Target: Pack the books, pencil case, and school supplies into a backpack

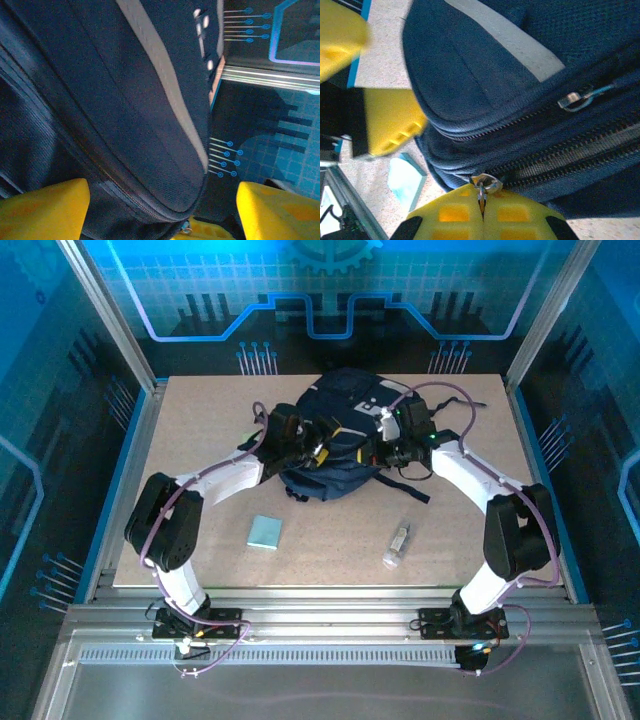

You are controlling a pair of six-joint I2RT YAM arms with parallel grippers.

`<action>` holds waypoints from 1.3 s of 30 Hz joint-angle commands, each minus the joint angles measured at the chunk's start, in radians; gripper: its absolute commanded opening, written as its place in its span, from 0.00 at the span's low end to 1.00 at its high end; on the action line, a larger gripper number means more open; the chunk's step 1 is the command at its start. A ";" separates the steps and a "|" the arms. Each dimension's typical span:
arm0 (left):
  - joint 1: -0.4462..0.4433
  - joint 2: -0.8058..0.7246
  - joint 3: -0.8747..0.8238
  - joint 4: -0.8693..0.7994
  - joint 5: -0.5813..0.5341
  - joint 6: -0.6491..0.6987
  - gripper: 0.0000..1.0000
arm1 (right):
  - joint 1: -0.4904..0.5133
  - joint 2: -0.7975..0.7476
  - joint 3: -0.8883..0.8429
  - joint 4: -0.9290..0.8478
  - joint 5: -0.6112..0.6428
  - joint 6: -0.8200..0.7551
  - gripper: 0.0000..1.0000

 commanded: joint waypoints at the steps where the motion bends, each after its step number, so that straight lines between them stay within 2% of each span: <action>1: -0.019 0.027 0.003 0.063 -0.023 -0.068 0.78 | 0.051 -0.001 0.070 0.063 -0.100 0.018 0.00; 5: -0.019 0.050 0.018 0.065 -0.060 -0.061 0.74 | 0.058 -0.021 0.042 0.068 -0.105 0.016 0.00; 9: -0.017 0.042 0.023 0.073 -0.037 -0.064 0.70 | 0.050 -0.030 -0.011 0.075 -0.085 0.019 0.00; 15: -0.003 -0.069 0.016 -0.114 -0.035 0.054 0.79 | 0.043 -0.024 -0.042 0.107 -0.053 0.032 0.00; 22: -0.015 -0.135 -0.123 -0.053 -0.050 -0.068 0.78 | 0.056 -0.006 -0.035 0.153 -0.071 0.054 0.00; 31: -0.074 0.013 -0.031 0.038 -0.041 -0.155 0.77 | 0.104 -0.037 -0.042 0.160 -0.087 0.061 0.00; 33: -0.074 0.040 -0.012 0.054 -0.040 -0.150 0.69 | 0.107 -0.054 -0.057 0.151 -0.087 0.052 0.00; 34: -0.069 0.050 -0.009 0.062 -0.048 -0.143 0.58 | 0.107 -0.061 -0.065 0.136 -0.076 0.041 0.00; 35: -0.063 0.057 -0.011 0.075 -0.057 -0.139 0.33 | 0.106 -0.072 -0.073 0.113 -0.054 0.020 0.00; 36: -0.055 0.058 -0.018 0.097 -0.065 -0.133 0.12 | 0.104 -0.082 -0.083 0.088 -0.031 -0.003 0.00; 37: -0.047 0.054 -0.024 0.099 -0.073 -0.130 0.00 | 0.101 -0.090 -0.093 0.068 -0.005 -0.029 0.00; 39: -0.033 0.034 -0.027 0.083 -0.082 -0.111 0.00 | 0.082 -0.103 -0.124 0.033 0.038 -0.079 0.00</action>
